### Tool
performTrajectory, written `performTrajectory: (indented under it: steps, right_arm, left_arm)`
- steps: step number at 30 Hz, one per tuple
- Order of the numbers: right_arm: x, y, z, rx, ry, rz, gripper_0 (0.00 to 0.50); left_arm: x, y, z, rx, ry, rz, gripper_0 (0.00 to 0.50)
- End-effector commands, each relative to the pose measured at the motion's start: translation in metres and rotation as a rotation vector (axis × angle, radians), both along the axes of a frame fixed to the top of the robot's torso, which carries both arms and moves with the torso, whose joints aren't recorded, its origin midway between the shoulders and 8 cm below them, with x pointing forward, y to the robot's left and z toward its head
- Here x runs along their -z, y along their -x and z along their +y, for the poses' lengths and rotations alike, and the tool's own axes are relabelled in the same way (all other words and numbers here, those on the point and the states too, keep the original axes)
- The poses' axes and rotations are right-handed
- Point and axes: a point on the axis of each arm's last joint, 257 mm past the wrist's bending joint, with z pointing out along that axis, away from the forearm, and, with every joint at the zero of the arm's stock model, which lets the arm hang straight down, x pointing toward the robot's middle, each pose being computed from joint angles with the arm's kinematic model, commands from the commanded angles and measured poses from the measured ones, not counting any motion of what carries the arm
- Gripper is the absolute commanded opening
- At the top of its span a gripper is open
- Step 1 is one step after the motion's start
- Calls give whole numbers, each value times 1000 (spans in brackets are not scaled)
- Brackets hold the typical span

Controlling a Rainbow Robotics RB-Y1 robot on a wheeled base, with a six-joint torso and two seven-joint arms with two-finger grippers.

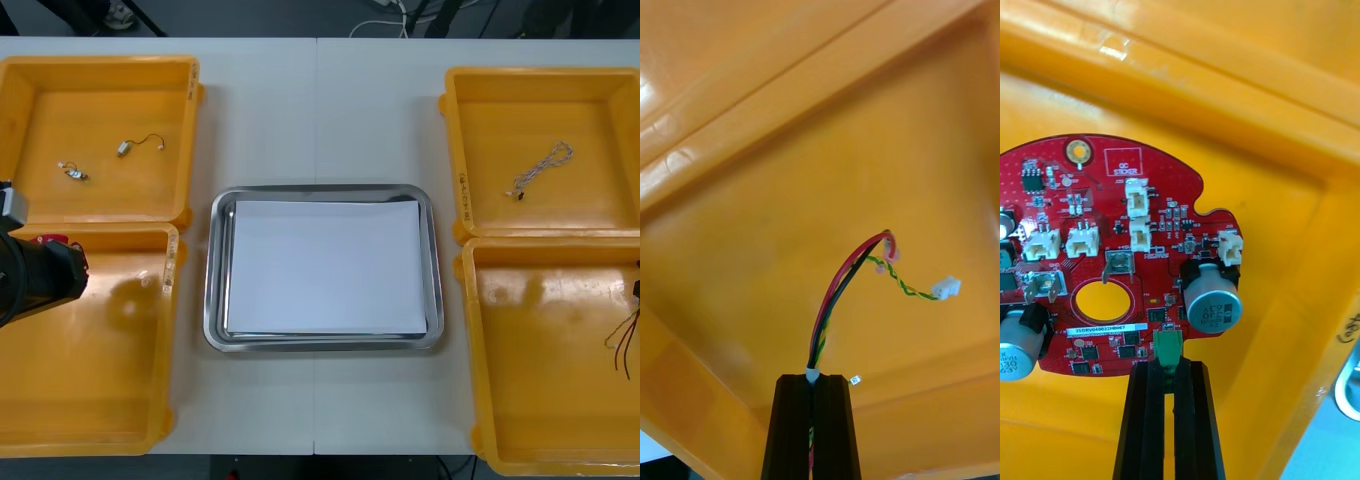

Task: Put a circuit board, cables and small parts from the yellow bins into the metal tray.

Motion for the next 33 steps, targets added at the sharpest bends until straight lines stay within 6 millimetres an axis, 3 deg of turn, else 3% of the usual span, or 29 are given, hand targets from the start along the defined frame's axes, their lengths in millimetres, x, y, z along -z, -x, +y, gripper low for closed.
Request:
performTrajectory:
  steps: [1,5,13,28,33]
  right_arm:
    - [-50,-10,-21,-100,146,-101,0]
    - [-61,-10,-21,-150,208,-130,0]
    - [-76,-22,-7,-312,267,-177,0]
    - [-102,-39,56,-585,285,-215,0]
    - [-103,-41,74,-647,275,-226,0]
  left_arm:
    - [-35,-17,-12,86,-61,-78,0]
    - [-50,-28,-27,136,-74,-111,0]
    - [-58,-36,-58,220,-88,-119,0]
    - [-63,-30,-151,340,-9,-87,0]
    - [-56,-25,-172,358,-9,-56,0]
